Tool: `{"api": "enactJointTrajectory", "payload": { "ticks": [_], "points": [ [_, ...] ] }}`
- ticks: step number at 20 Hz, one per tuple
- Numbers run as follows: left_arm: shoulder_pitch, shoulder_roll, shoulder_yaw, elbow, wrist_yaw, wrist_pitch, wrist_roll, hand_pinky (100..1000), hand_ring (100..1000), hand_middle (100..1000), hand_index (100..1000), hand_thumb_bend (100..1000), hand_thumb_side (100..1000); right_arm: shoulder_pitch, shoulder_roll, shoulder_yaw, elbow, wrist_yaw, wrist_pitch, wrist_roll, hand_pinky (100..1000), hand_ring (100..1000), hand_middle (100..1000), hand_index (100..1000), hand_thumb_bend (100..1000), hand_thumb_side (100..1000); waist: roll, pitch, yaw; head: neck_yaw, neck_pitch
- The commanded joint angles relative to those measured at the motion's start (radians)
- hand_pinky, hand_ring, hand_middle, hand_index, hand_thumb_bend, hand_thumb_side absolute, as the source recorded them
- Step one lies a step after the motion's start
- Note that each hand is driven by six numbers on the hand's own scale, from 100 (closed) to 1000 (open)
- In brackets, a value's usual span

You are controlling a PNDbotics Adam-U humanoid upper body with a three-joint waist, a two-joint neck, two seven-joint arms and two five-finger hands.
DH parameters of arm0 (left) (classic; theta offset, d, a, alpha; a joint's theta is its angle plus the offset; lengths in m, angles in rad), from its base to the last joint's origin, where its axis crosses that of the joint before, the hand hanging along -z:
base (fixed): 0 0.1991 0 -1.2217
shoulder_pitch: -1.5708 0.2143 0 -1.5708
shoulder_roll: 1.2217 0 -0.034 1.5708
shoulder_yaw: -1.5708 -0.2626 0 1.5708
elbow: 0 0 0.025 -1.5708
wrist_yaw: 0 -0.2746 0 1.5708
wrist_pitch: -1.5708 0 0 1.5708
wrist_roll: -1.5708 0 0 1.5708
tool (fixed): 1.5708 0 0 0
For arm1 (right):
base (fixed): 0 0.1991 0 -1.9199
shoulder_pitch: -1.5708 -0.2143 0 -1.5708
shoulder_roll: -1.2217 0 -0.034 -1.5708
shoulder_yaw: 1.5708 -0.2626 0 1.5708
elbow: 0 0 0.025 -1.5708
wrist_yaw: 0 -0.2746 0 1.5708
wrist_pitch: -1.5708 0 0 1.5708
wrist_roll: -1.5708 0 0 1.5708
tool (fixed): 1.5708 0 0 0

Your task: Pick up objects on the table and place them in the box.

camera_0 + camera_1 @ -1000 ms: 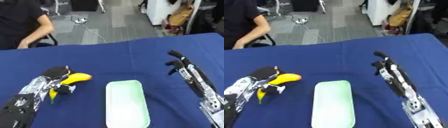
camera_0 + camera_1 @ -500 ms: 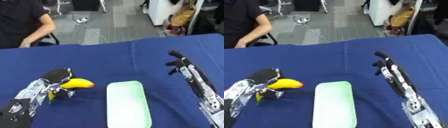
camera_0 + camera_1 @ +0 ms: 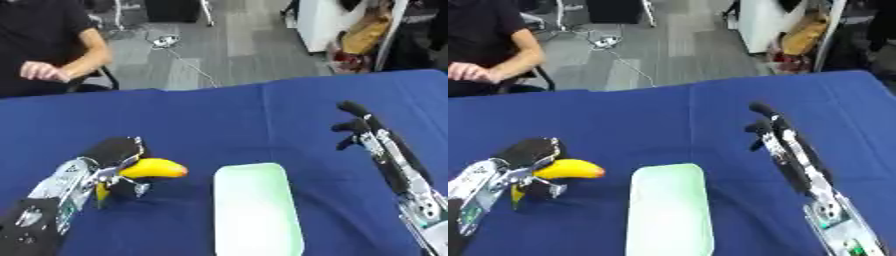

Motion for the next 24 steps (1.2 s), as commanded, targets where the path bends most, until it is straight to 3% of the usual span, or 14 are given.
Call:
{"api": "enactJointTrajectory", "payload": {
  "ticks": [1,4,9,24],
  "points": [
    [-0.024,0.044,-0.008,-0.087,0.071,-0.024,-0.020,100,100,100,152,100,246,-0.007,-0.006,-0.009,-0.007,-0.004,0.001,-0.003,557,757,938,996,149,1000,-0.003,-0.036,0.003,-0.011,-0.012],
    [-0.054,0.071,-0.022,-0.205,0.170,-0.037,-0.049,100,100,100,151,100,252,-0.002,-0.006,-0.008,-0.002,-0.003,0.001,-0.003,557,758,938,996,141,1000,-0.001,-0.045,0.009,-0.012,-0.007],
    [-0.065,0.095,-0.042,-0.323,0.274,-0.010,-0.110,100,100,100,153,100,253,0.004,-0.006,-0.008,0.001,-0.003,0.001,-0.003,557,758,938,997,132,1000,0.003,-0.052,0.015,-0.016,-0.007],
    [-0.090,0.065,-0.101,-0.375,0.305,-0.030,-0.179,100,100,100,157,100,250,0.000,-0.003,-0.006,0.002,-0.002,0.000,-0.001,558,758,938,997,128,1000,0.008,-0.051,0.007,-0.016,-0.009]
  ]
}}
